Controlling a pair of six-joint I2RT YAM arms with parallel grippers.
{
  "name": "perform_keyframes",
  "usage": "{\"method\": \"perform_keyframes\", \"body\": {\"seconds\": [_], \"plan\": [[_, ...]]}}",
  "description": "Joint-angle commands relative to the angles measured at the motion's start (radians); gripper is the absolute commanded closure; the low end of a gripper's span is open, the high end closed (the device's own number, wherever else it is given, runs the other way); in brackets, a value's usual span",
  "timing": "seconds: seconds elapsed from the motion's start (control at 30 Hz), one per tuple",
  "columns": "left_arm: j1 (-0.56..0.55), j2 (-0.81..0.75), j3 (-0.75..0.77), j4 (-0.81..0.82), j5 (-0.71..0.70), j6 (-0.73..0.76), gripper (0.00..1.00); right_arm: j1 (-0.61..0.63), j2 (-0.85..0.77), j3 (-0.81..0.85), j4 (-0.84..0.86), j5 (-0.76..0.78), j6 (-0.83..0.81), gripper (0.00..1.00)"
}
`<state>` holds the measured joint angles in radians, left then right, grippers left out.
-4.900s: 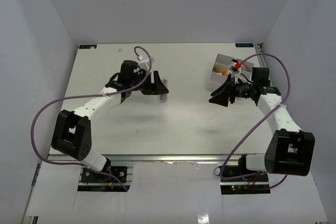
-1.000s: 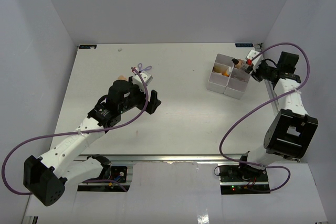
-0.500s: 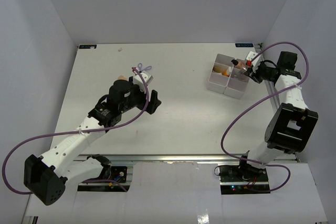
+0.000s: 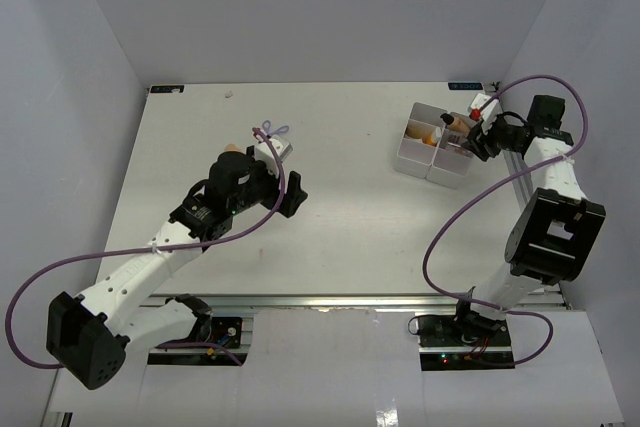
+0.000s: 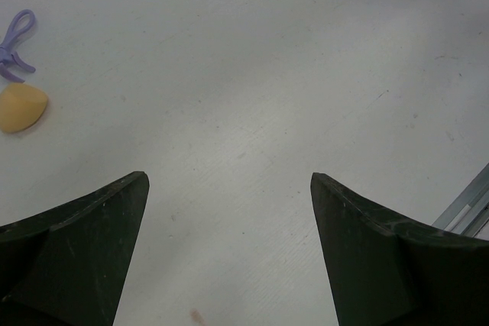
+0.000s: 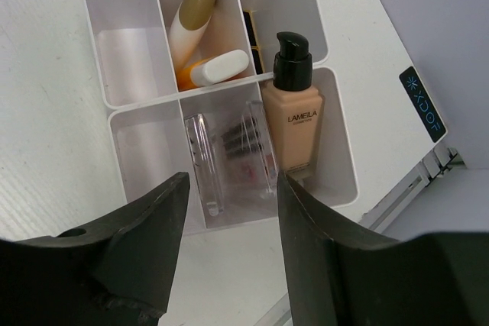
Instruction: Organize the makeup
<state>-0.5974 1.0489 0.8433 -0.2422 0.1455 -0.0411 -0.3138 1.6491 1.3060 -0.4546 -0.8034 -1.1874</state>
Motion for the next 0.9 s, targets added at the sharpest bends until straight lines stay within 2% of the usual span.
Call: {"method": "perform_keyframes", "body": {"seconds": [0.0,0.17,0.27,0.4,0.53,0.63,0.8,0.87], "plan": [[0.010,0.009,-0.007,0.017,0.002,-0.003,0.02,-0.004,-0.109,0.028,0.008,-0.056,0.123,0.43],[0.044,0.062,0.002,0.031,0.049,-0.048,0.02,0.008,-0.264,-0.049,-0.035,-0.206,0.301,0.37],[0.101,0.132,0.029,0.031,0.094,-0.098,0.02,0.066,-0.334,-0.092,-0.104,-0.283,0.385,0.35],[0.195,0.300,0.130,-0.015,0.126,-0.170,0.02,0.170,-0.405,-0.196,-0.111,-0.335,0.486,0.33],[0.241,0.487,0.302,-0.098,0.040,-0.203,0.04,0.269,-0.434,-0.297,-0.043,-0.401,0.547,0.34],[0.251,0.628,0.455,-0.151,-0.069,-0.201,0.13,0.280,-0.446,-0.371,0.021,-0.429,0.586,0.36],[0.272,0.852,0.707,-0.258,-0.207,-0.171,0.32,0.276,-0.498,-0.406,0.025,-0.426,0.572,0.37],[0.279,0.919,0.778,-0.296,-0.262,-0.165,0.37,0.272,-0.521,-0.413,0.026,-0.425,0.564,0.37]]}}
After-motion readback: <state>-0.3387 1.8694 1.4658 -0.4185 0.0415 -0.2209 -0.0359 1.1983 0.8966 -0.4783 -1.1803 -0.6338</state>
